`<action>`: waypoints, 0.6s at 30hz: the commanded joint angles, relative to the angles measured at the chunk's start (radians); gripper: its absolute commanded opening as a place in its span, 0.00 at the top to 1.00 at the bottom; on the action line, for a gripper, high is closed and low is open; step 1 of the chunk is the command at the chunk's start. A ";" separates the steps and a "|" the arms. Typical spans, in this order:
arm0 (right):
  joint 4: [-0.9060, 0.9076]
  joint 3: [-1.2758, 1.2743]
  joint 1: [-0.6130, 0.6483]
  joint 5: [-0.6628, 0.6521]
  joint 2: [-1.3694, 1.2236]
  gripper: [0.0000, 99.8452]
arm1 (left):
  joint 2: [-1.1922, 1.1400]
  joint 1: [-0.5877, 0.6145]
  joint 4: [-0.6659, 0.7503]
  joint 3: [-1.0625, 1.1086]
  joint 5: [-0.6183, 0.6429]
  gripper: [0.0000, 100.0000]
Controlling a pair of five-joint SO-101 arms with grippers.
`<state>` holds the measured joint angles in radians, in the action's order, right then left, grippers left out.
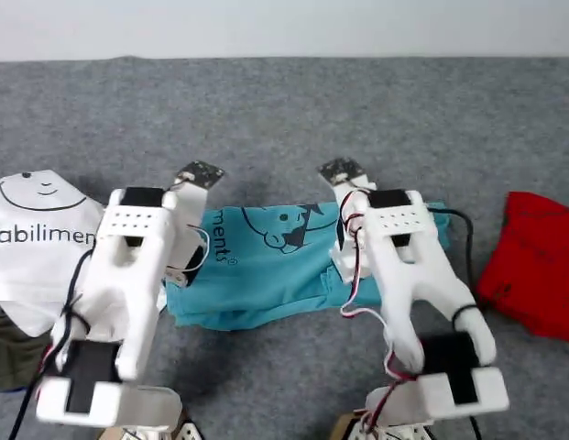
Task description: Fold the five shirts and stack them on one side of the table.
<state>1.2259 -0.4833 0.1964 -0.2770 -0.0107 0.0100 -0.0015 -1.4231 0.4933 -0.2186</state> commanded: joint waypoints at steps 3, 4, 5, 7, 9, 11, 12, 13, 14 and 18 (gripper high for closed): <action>-0.008 0.049 0.004 -0.068 -0.064 0.99 | -0.104 0.002 0.038 0.001 -0.077 1.00; -0.007 0.048 -0.005 -0.083 -0.074 0.99 | -0.121 0.002 0.038 0.004 -0.089 1.00; -0.008 0.048 -0.019 -0.094 -0.084 0.99 | -0.135 0.003 0.038 0.005 -0.095 1.00; -0.010 0.051 -0.070 -0.112 -0.104 0.99 | -0.153 0.017 0.040 0.005 -0.103 1.00; -0.010 0.051 -0.125 -0.140 -0.117 0.99 | -0.161 0.040 0.044 -0.001 -0.109 1.00; -0.004 0.051 -0.177 -0.170 -0.130 0.99 | -0.161 0.058 0.066 0.004 -0.109 1.00; -0.002 0.048 -0.199 -0.180 -0.131 0.99 | -0.166 0.064 0.068 0.004 -0.109 1.00; -0.001 0.048 -0.216 -0.187 -0.131 0.99 | -0.167 0.066 0.069 0.004 -0.109 1.00; 0.007 0.048 -0.226 -0.192 -0.130 0.99 | -0.167 0.066 0.069 0.004 -0.110 1.00; 0.041 0.052 -0.208 -0.192 -0.127 0.99 | -0.160 0.058 0.063 -0.002 -0.110 1.00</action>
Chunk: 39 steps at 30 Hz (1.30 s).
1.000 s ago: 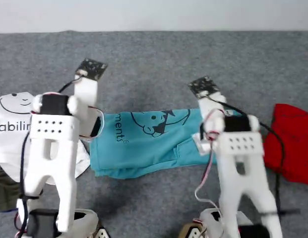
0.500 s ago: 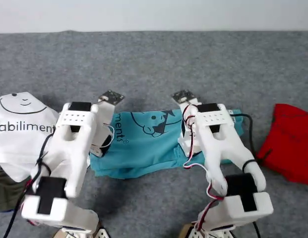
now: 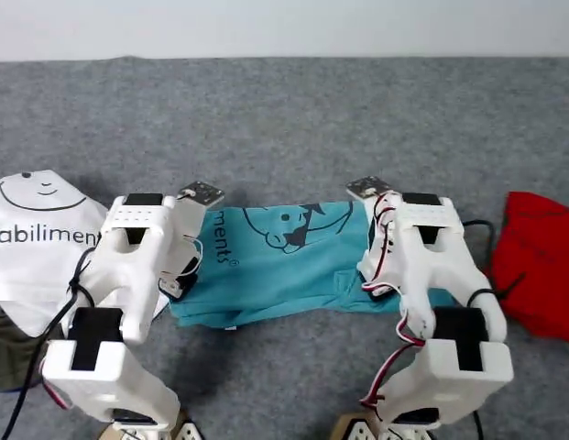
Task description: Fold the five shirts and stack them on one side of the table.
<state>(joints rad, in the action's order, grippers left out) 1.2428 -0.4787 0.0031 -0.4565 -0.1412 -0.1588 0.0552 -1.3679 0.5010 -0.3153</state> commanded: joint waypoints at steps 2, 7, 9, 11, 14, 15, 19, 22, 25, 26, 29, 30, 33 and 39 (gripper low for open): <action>0.064 0.061 0.013 -0.008 0.008 0.99 | 0.009 0.002 0.005 -0.012 -0.014 1.00; 0.159 0.144 0.071 -0.003 0.111 0.99 | 0.072 0.012 -0.061 -0.053 -0.008 1.00; 0.189 0.187 0.096 -0.003 0.174 0.99 | 0.153 0.012 -0.071 -0.067 -0.003 1.00; 0.217 0.232 0.119 -0.003 0.236 0.99 | 0.244 0.011 -0.069 -0.076 0.031 0.99; 0.251 0.299 0.153 0.006 0.308 0.99 | 0.341 0.009 -0.066 -0.085 0.072 0.97; 0.257 0.319 0.162 0.026 0.328 0.99 | 0.358 0.009 -0.066 -0.087 0.086 0.95; 0.263 0.374 0.174 0.101 0.369 0.99 | 0.368 0.011 -0.063 -0.084 0.161 0.83; 0.272 0.393 0.171 0.112 0.387 0.98 | 0.368 0.009 -0.035 -0.082 0.192 0.80; 0.334 0.433 0.168 0.115 0.404 0.92 | 0.351 0.009 -0.021 -0.084 0.199 0.79; 0.358 0.446 0.168 0.117 0.409 0.89 | 0.330 0.009 -0.021 -0.088 0.201 0.79; 0.415 0.483 0.168 0.117 0.429 0.85 | 0.242 0.011 -0.021 -0.091 0.204 0.79; 0.427 0.489 0.168 0.117 0.437 0.85 | 0.210 0.012 -0.021 -0.093 0.216 0.79; 0.449 0.491 0.168 0.117 0.470 0.85 | 0.104 0.012 -0.012 -0.133 0.249 0.79; 0.476 0.489 0.166 0.115 0.521 0.85 | -0.077 0.011 -0.015 -0.278 0.301 0.79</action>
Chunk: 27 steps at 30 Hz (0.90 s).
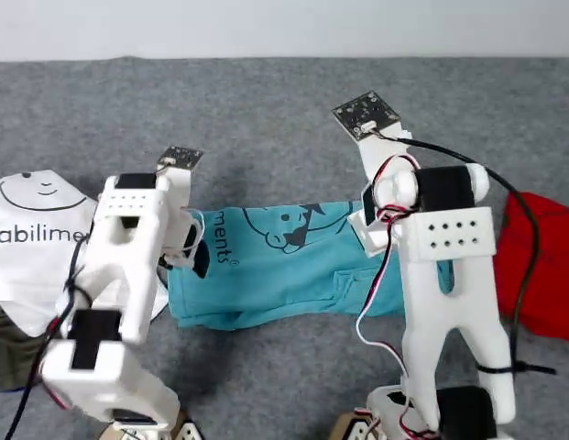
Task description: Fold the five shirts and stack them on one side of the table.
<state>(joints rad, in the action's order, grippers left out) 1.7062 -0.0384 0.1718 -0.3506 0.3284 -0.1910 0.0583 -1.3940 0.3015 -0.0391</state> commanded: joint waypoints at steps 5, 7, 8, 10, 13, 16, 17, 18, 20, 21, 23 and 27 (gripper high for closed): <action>0.028 0.049 -0.002 0.008 0.077 0.85 | -0.158 0.005 -0.012 -0.139 0.028 0.79; 0.039 0.049 -0.002 0.006 0.091 0.85 | -0.213 0.000 -0.028 -0.147 0.028 0.79; 0.042 0.049 -0.002 0.006 0.097 0.85 | -0.242 0.002 -0.032 -0.150 0.028 0.79; 0.051 0.049 -0.002 0.005 0.111 0.85 | -0.301 0.008 -0.038 -0.153 0.028 0.79; 0.058 0.049 -0.002 0.005 0.136 0.85 | -0.342 0.008 -0.075 -0.188 0.026 0.81; 0.062 0.049 -0.002 0.005 0.163 0.85 | -0.371 -0.017 -0.075 -0.202 0.006 0.89; 0.062 0.049 -0.002 0.005 0.171 0.85 | -0.374 -0.032 -0.077 -0.202 -0.018 0.91; 0.064 0.049 -0.002 0.005 0.177 0.85 | -0.379 -0.044 -0.080 -0.200 -0.037 0.94; 0.064 0.049 -0.025 0.005 0.193 0.85 | -0.384 -0.072 -0.081 -0.196 -0.064 1.00; 0.062 0.049 -0.038 0.005 0.196 0.85 | -0.379 -0.077 -0.083 -0.194 -0.068 1.00; 0.062 0.049 -0.068 0.005 0.199 0.85 | -0.354 -0.071 -0.081 -0.196 -0.069 1.00; 0.064 0.049 -0.134 0.003 0.202 0.85 | -0.229 -0.028 -0.106 -0.200 -0.071 1.00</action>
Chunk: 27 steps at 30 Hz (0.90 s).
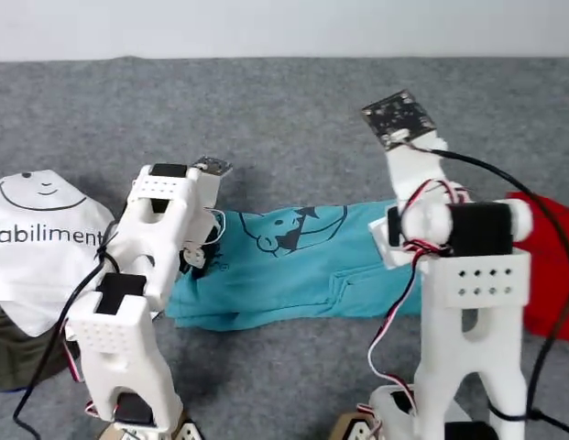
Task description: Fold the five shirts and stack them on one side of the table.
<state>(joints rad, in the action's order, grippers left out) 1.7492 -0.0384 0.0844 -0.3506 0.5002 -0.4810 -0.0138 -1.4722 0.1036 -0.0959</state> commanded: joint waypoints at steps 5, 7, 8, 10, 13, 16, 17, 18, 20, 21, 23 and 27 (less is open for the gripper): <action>0.021 0.052 -0.082 0.003 0.030 0.85 | 0.218 0.163 -0.112 -0.039 -0.106 1.00; 0.021 0.052 -0.082 0.003 0.030 0.85 | 0.239 0.210 -0.155 -0.076 -0.140 1.00; 0.021 0.052 -0.081 0.003 0.030 0.85 | 0.241 0.226 -0.180 -0.102 -0.152 1.00; 0.021 0.052 -0.081 0.003 0.030 0.85 | 0.232 0.232 -0.232 -0.150 -0.166 1.00; 0.019 0.052 -0.081 0.003 0.028 0.85 | 0.226 0.187 -0.276 -0.199 -0.166 1.00; 0.018 0.049 -0.082 0.003 0.028 0.85 | 0.229 0.100 -0.282 -0.222 -0.161 1.00; 0.018 0.049 -0.082 0.003 0.028 0.85 | 0.229 0.064 -0.282 -0.225 -0.160 1.00; 0.019 0.049 -0.082 0.003 0.028 0.85 | 0.229 0.029 -0.282 -0.226 -0.160 1.00; 0.019 0.049 -0.082 0.003 0.028 0.85 | 0.229 -0.040 -0.282 -0.226 -0.150 1.00; 0.019 0.049 -0.084 0.003 0.028 0.85 | 0.229 -0.074 -0.282 -0.226 -0.129 1.00; 0.019 0.049 -0.105 0.003 0.028 0.85 | 0.229 -0.138 -0.282 -0.237 -0.095 1.00; 0.019 0.049 -0.185 0.000 0.028 0.85 | 0.226 -0.253 -0.282 -0.308 -0.069 1.00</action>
<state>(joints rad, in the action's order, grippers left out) 1.7492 -0.0384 -0.0414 -0.3506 0.5017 -0.3030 -0.1872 -1.7238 -0.1343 -0.1910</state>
